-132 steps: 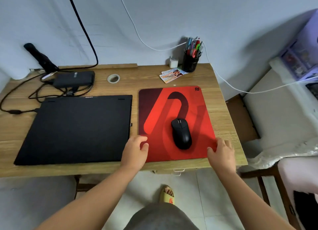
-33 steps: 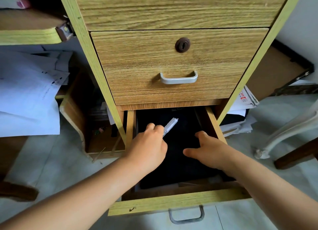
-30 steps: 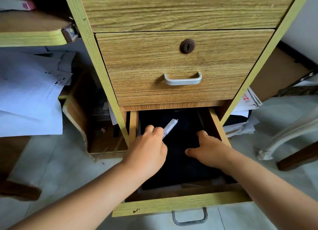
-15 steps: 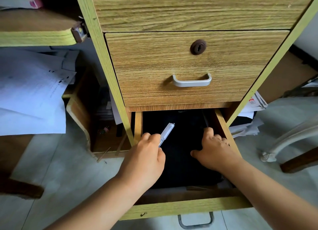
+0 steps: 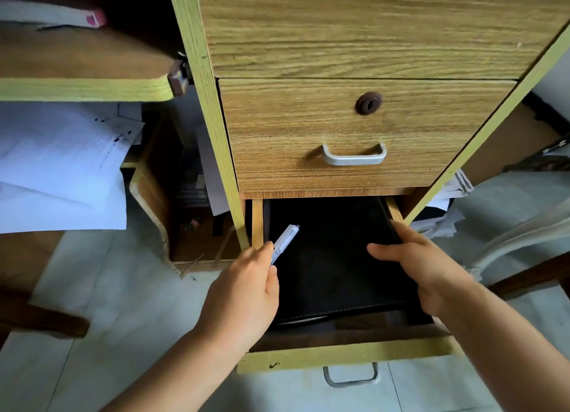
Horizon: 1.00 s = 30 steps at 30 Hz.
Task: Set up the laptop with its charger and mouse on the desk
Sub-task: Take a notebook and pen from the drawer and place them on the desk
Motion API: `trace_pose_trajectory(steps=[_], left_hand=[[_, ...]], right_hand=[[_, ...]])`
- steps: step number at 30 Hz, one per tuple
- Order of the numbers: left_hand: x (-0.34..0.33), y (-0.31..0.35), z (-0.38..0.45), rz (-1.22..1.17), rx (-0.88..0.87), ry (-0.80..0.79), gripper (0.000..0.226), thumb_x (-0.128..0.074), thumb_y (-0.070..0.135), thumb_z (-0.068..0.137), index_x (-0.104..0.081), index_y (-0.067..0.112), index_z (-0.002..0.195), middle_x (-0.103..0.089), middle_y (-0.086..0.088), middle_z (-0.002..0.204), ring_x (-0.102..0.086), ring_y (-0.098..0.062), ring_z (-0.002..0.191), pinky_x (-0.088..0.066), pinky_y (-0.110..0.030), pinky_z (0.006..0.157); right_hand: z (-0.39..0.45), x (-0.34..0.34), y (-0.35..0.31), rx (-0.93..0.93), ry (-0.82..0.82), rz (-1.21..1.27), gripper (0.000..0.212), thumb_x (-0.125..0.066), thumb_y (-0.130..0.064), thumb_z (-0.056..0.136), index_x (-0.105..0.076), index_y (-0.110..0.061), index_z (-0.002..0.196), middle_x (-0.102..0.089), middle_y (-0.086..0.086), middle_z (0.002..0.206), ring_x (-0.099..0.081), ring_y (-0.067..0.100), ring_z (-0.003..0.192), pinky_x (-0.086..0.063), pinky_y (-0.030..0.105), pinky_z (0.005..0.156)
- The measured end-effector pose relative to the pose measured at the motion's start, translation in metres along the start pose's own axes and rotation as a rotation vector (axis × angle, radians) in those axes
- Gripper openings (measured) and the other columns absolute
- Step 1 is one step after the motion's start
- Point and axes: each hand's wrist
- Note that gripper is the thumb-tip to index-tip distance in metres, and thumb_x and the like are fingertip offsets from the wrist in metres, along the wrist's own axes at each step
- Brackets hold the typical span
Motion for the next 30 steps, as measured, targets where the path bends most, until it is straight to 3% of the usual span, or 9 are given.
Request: trace_pose_trajectory(steps=[9, 12, 14, 16, 18, 21, 25, 28, 30], left_hand=[[0.095, 0.051, -0.02, -0.09, 0.123, -0.108, 0.032, -0.044, 0.022, 0.094, -0.051, 0.023, 0.125, -0.06, 0.001, 0.102, -0.053, -0.011, 0.072, -0.034, -0.013, 0.052], [0.144, 0.08, -0.032, -0.149, 0.202, -0.208, 0.024, -0.046, 0.025, 0.092, -0.059, 0.025, 0.112, -0.058, 0.006, 0.073, -0.049, -0.011, 0.056, -0.034, -0.012, 0.042], [0.181, 0.108, -0.042, -0.178, 0.257, -0.277, 0.02, -0.047, 0.029, 0.091, -0.059, 0.026, 0.106, -0.052, 0.008, 0.062, -0.05, -0.014, 0.053, -0.042, -0.021, 0.046], [0.218, 0.139, -0.051, -0.235, 0.332, -0.345, 0.017, -0.048, 0.03, 0.09, -0.058, 0.025, 0.102, -0.054, 0.005, 0.064, -0.053, -0.015, 0.057, -0.053, -0.036, 0.057], [0.248, 0.167, -0.06, -0.294, 0.379, -0.405, 0.01, -0.048, 0.03, 0.09, -0.054, 0.027, 0.096, -0.057, -0.001, 0.07, -0.052, -0.016, 0.061, -0.052, -0.037, 0.06], [0.288, 0.211, -0.074, -0.331, 0.358, -0.458, 0.006, -0.047, 0.03, 0.09, -0.05, 0.025, 0.089, -0.061, -0.014, 0.08, -0.048, -0.013, 0.06, -0.038, -0.027, 0.053], [0.321, 0.26, -0.088, -0.312, 0.263, -0.464, 0.02, -0.048, 0.029, 0.092, -0.057, 0.023, 0.108, -0.059, 0.002, 0.081, -0.055, -0.01, 0.067, -0.035, -0.009, 0.051], [0.343, 0.292, -0.094, -0.387, 0.191, -0.422, 0.017, -0.051, 0.029, 0.089, -0.061, 0.024, 0.102, -0.066, -0.011, 0.092, -0.059, -0.017, 0.077, -0.04, -0.024, 0.064], [0.353, 0.308, -0.092, -0.424, 0.15, -0.38, 0.012, -0.053, 0.029, 0.088, -0.062, 0.023, 0.093, -0.058, -0.004, 0.074, -0.051, -0.015, 0.066, -0.036, -0.026, 0.061]], right_hand=[[-0.096, 0.008, -0.061, -0.329, 0.049, 0.158, 0.024, -0.058, -0.005, 0.082, -0.062, -0.015, 0.103, -0.072, 0.018, 0.092, -0.069, 0.034, 0.073, -0.057, 0.041, 0.061], [-0.143, 0.012, -0.083, -0.365, 0.069, 0.206, 0.026, -0.06, -0.005, 0.08, -0.064, -0.013, 0.104, -0.075, 0.017, 0.083, -0.072, 0.032, 0.064, -0.059, 0.043, 0.056], [-0.18, 0.019, -0.102, -0.392, 0.084, 0.234, 0.028, -0.061, -0.005, 0.079, -0.063, -0.012, 0.107, -0.075, 0.019, 0.087, -0.072, 0.035, 0.068, -0.059, 0.044, 0.059], [-0.22, 0.025, -0.127, -0.424, 0.091, 0.265, 0.03, -0.06, -0.005, 0.08, -0.062, -0.011, 0.109, -0.073, 0.021, 0.094, -0.07, 0.038, 0.08, -0.058, 0.046, 0.067], [-0.255, 0.033, -0.149, -0.447, 0.095, 0.289, 0.03, -0.059, -0.006, 0.081, -0.062, -0.01, 0.11, -0.071, 0.023, 0.1, -0.067, 0.041, 0.09, -0.055, 0.048, 0.075], [-0.309, 0.046, -0.183, -0.444, 0.1, 0.308, 0.03, -0.058, -0.005, 0.082, -0.061, -0.01, 0.112, -0.071, 0.022, 0.103, -0.066, 0.041, 0.093, -0.054, 0.046, 0.075], [-0.364, 0.071, -0.22, -0.384, 0.115, 0.3, 0.031, -0.059, -0.003, 0.081, -0.06, -0.01, 0.111, -0.072, 0.021, 0.1, -0.067, 0.041, 0.093, -0.054, 0.048, 0.077], [-0.399, 0.091, -0.249, -0.243, 0.106, 0.306, 0.034, -0.057, 0.001, 0.079, -0.062, -0.008, 0.111, -0.074, 0.019, 0.098, -0.069, 0.037, 0.09, -0.054, 0.04, 0.071], [-0.415, 0.101, -0.269, -0.157, 0.117, 0.309, 0.035, -0.057, 0.001, 0.08, -0.062, -0.012, 0.112, -0.074, 0.016, 0.098, -0.07, 0.035, 0.09, -0.054, 0.039, 0.071]])
Point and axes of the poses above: each hand's wrist, its own z-axis towards the middle knuckle, its own x-axis out of the back of the hand, y = z × x
